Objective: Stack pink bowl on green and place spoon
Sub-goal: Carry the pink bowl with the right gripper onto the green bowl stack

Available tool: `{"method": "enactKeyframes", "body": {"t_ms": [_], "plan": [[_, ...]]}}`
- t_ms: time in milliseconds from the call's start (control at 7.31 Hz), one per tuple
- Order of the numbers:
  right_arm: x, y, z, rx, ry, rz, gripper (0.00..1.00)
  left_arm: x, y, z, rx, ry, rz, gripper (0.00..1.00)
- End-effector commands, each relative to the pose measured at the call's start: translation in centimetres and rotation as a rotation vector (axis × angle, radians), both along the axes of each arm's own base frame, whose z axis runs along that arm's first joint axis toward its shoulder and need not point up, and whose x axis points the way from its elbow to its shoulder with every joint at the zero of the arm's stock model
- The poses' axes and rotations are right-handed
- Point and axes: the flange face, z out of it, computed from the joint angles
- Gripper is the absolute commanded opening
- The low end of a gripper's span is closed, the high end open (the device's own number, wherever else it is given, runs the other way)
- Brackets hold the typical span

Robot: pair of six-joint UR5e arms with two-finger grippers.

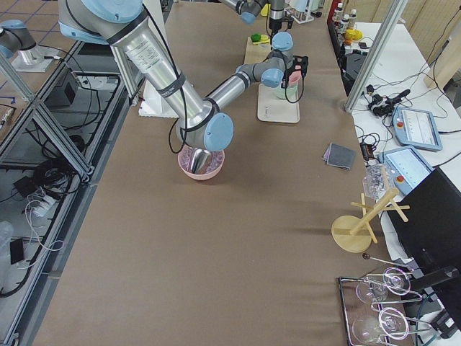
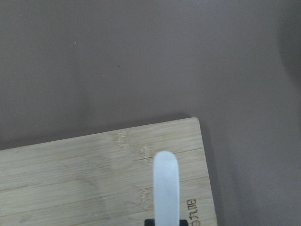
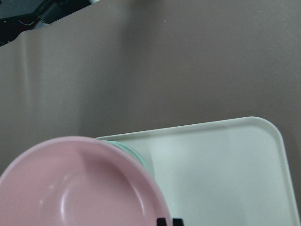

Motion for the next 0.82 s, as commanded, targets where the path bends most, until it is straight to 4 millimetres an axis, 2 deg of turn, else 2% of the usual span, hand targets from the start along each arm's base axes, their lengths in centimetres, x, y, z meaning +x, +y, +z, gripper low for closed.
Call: {"method": "enactKeyframes", "body": {"t_ms": [0, 684], "plan": [[-4.83, 0.05, -1.39, 0.020, -0.024, 0.021, 0.00, 0.27, -0.37, 0.74, -0.006, -0.005, 0.000, 0.00], [-5.28, 0.21, -1.06, 0.019, -0.022, 0.024, 0.00, 0.35, -0.67, 0.86, -0.010, -0.008, -0.002, 0.00]]}}
